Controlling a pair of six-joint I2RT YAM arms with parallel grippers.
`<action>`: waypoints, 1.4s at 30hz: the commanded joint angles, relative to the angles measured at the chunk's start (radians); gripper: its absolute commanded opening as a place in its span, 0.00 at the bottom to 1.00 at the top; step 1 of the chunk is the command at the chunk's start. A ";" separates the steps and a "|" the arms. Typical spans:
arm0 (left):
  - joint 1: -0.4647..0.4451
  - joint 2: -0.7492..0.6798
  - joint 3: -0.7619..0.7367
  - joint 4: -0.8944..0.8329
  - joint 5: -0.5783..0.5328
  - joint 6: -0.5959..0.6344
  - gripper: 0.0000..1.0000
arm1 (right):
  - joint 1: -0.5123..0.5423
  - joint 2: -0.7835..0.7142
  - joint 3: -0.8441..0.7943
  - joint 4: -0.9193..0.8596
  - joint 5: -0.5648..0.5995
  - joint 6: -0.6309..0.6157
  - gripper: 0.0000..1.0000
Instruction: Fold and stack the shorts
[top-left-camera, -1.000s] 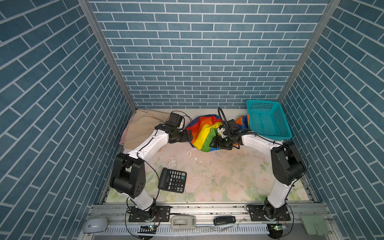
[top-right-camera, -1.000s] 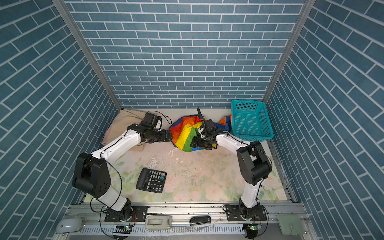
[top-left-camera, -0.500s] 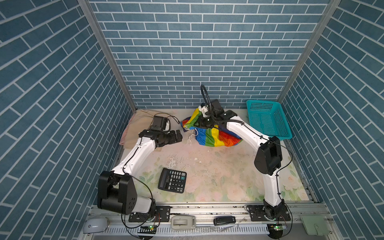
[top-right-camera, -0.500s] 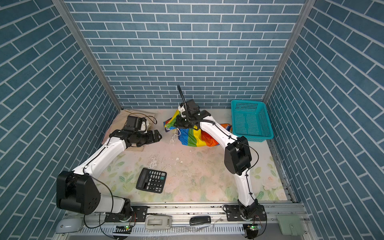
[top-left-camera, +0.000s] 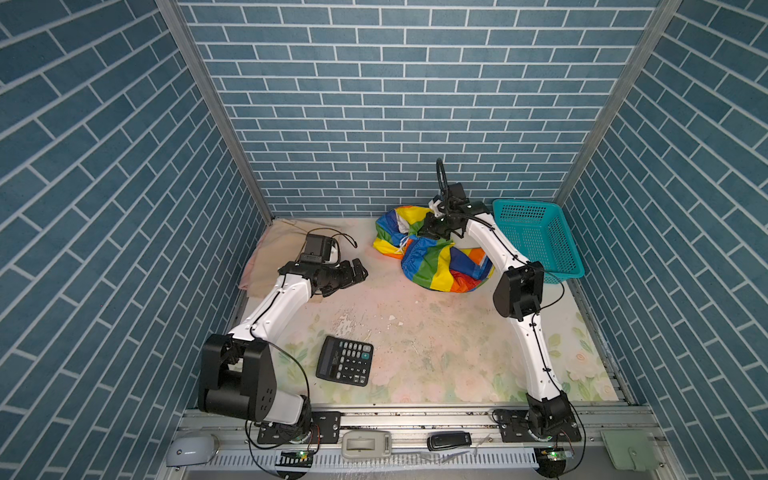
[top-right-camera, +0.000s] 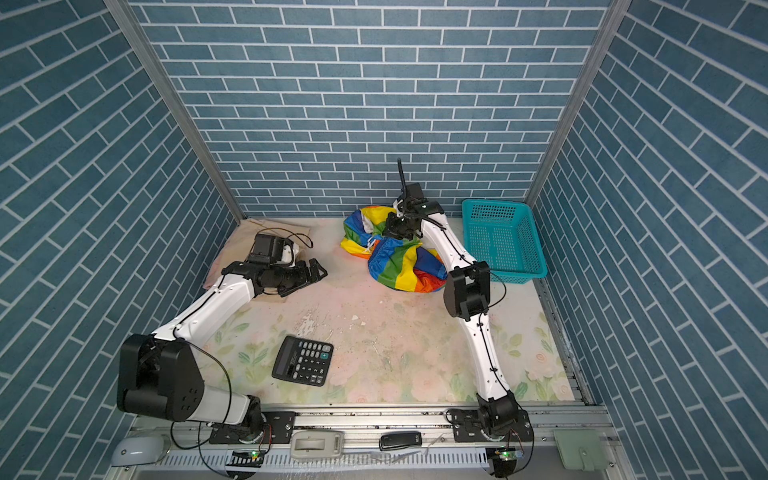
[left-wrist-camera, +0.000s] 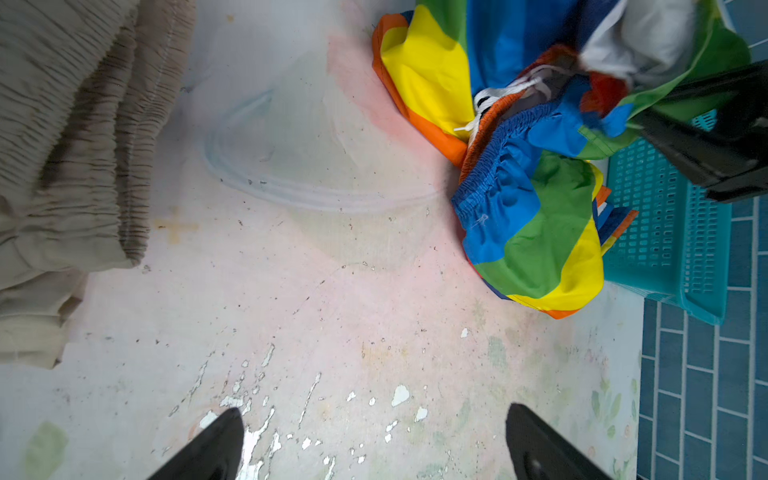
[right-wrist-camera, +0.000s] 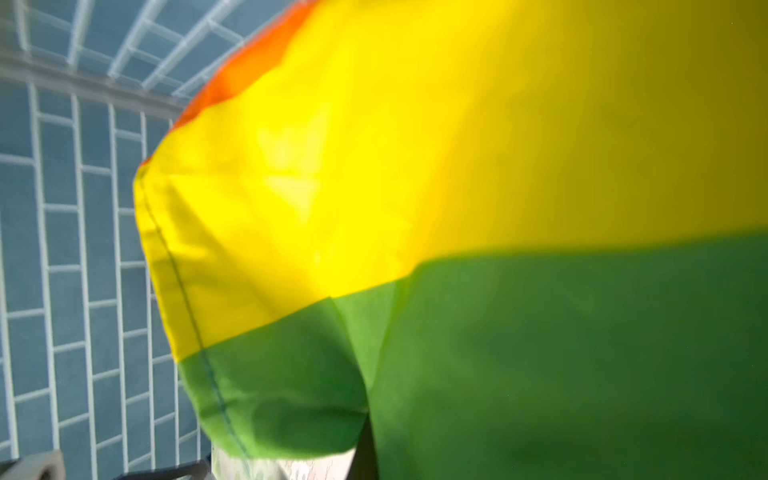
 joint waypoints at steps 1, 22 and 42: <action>-0.001 -0.004 0.012 0.028 0.007 -0.016 1.00 | 0.102 -0.059 0.029 0.004 -0.100 -0.004 0.08; -0.086 0.082 -0.032 0.077 0.080 -0.058 1.00 | -0.090 -0.761 -1.033 0.209 0.059 -0.125 0.99; -0.165 0.124 -0.106 0.240 0.152 -0.219 1.00 | -0.067 -0.535 -1.179 0.457 0.219 -0.056 0.70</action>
